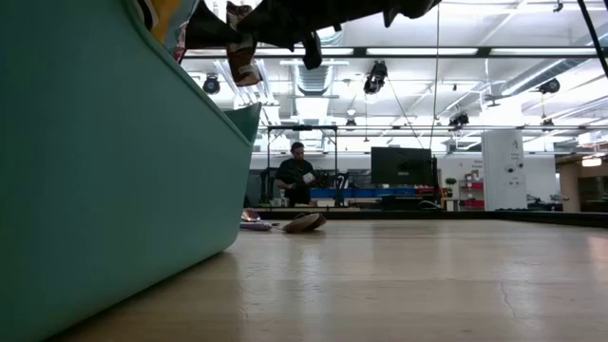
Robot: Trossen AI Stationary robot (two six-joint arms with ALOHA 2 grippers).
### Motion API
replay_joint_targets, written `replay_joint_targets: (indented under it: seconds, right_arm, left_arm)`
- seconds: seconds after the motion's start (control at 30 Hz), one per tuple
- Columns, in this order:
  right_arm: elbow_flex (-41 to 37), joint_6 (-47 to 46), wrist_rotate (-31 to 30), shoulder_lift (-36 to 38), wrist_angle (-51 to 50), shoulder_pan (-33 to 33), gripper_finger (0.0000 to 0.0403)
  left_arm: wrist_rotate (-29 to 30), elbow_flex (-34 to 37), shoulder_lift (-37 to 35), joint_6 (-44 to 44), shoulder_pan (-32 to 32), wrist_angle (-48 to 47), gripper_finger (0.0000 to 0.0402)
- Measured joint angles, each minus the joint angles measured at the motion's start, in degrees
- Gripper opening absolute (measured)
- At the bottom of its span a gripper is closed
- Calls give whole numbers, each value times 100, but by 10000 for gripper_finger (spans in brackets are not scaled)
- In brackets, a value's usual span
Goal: Pick & Place Food Item
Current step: Put the orange seasoning pack into the pink bin
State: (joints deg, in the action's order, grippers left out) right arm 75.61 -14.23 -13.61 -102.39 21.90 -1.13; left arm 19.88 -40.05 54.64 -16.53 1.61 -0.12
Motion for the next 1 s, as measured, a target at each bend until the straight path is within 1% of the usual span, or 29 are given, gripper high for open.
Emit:
replay_joint_targets:
  seconds: [0.1,0.27,0.4,0.53,0.67,0.87,0.93,1.0]
  right_arm:
    - [0,-321,7,0,57,0,86]
    - [0,-389,37,0,107,5,143]
    - [0,-844,56,0,138,11,187]
    - [0,-873,79,0,138,9,218]
    - [0,-844,76,0,137,9,231]
    - [0,-806,-8,0,130,9,233]
    - [0,-779,-235,0,118,9,233]
    - [0,-784,-670,2,113,11,233]
  left_arm:
    - [0,0,-1,3,0,9,0]
    - [5,0,-1,3,0,7,0]
    - [17,0,-1,4,0,-2,0]
    - [18,0,1,6,0,-11,0]
    - [19,0,1,6,0,-13,0]
    - [29,0,1,8,0,-11,0]
    - [46,0,1,6,0,-11,0]
    - [50,0,1,6,0,-16,0]
